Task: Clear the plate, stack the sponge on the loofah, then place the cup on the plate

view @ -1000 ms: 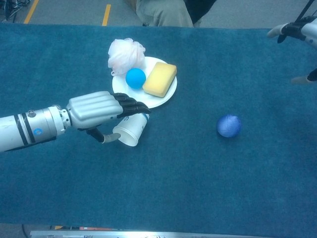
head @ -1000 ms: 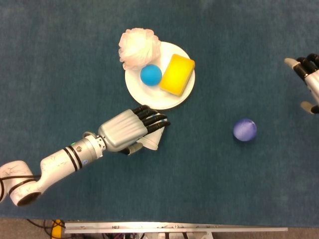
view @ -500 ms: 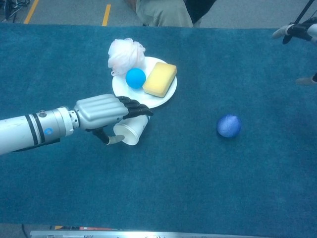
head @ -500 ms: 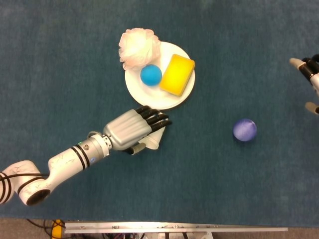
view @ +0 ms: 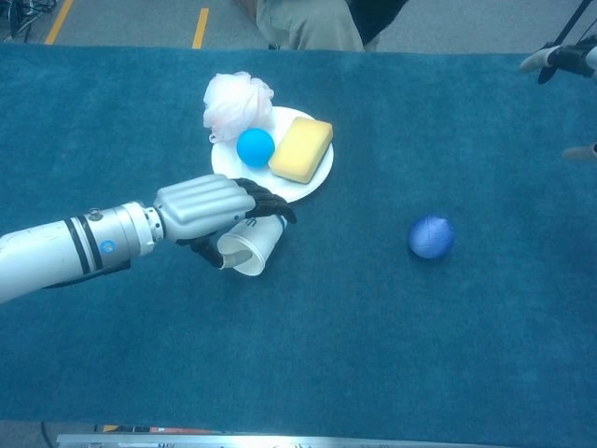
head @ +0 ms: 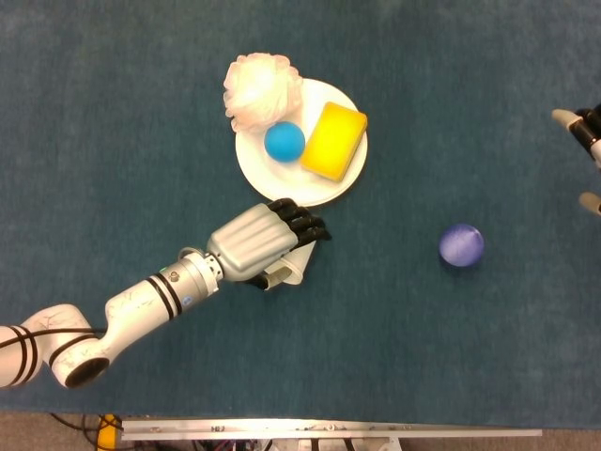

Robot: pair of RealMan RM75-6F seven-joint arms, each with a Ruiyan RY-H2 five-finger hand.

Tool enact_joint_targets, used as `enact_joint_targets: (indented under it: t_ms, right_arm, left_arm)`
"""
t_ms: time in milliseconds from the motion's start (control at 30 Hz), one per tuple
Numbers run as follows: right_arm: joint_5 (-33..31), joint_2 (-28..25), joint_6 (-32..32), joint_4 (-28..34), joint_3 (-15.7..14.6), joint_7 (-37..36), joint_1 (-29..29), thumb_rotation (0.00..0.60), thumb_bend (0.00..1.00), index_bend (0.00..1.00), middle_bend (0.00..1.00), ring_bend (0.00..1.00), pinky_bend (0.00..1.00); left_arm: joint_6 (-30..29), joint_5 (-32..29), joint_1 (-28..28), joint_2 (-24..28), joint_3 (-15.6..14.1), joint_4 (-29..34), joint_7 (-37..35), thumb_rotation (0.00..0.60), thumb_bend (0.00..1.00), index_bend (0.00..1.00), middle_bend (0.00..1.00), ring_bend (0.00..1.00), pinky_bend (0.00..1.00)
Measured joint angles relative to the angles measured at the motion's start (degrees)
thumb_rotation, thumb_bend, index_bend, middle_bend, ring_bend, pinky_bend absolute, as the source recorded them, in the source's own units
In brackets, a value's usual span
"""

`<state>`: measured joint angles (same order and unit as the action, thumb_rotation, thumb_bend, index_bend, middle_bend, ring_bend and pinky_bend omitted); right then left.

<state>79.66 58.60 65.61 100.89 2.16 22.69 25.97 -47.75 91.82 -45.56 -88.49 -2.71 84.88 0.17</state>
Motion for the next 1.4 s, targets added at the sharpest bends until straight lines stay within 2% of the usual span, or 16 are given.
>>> enact_joint_targets:
  t_ms: [433, 533, 800, 1167, 1400]
  right_arm:
    - [-0.3, 0.0, -0.6, 0.0, 0.5, -0.7, -0.2, 0.600, 0.00, 0.19, 0.31, 0.24, 0.40]
    - [-0.3, 0.0, -0.6, -0.1, 0.6, -0.8, -0.3, 0.600, 0.00, 0.19, 0.31, 0.24, 0.40]
    - [-0.2, 0.0, -0.9, 0.2, 0.9, -0.7, -0.3, 0.600, 0.00, 0.19, 0.31, 0.24, 0.40]
    - [-0.2, 0.3, -1.1, 0.8, 1.2, -0.3, -0.2, 0.600, 0.00, 0.19, 0.31, 0.24, 0.40]
    - [-0.3, 0.6, -1.3, 1.5, 1.4, 0.5, 0.0, 0.600, 0.00, 0.19, 0.31, 0.24, 0.40]
  left_arm:
    - [-3.4, 0.8, 0.6, -2.5, 0.1, -2.5, -5.1, 0.600, 0.41, 0.44, 0.45, 0.48, 0.47]
    - [-4.2, 1.2, 0.8, -2.6, -0.2, -2.6, -6.8, 0.600, 0.41, 0.45, 0.46, 0.49, 0.50]
    - [-6.2, 2.3, 1.4, -0.3, -1.0, -1.6, -7.9, 0.600, 0.41, 0.45, 0.46, 0.49, 0.50]
    - [-8.3, 2.9, 4.0, 10.3, -4.7, 0.4, -7.7, 0.600, 0.41, 0.45, 0.46, 0.48, 0.50]
    - [-9.1, 1.4, 6.6, 13.5, -6.1, -1.3, -8.8, 0.600, 0.41, 0.44, 0.45, 0.48, 0.50]
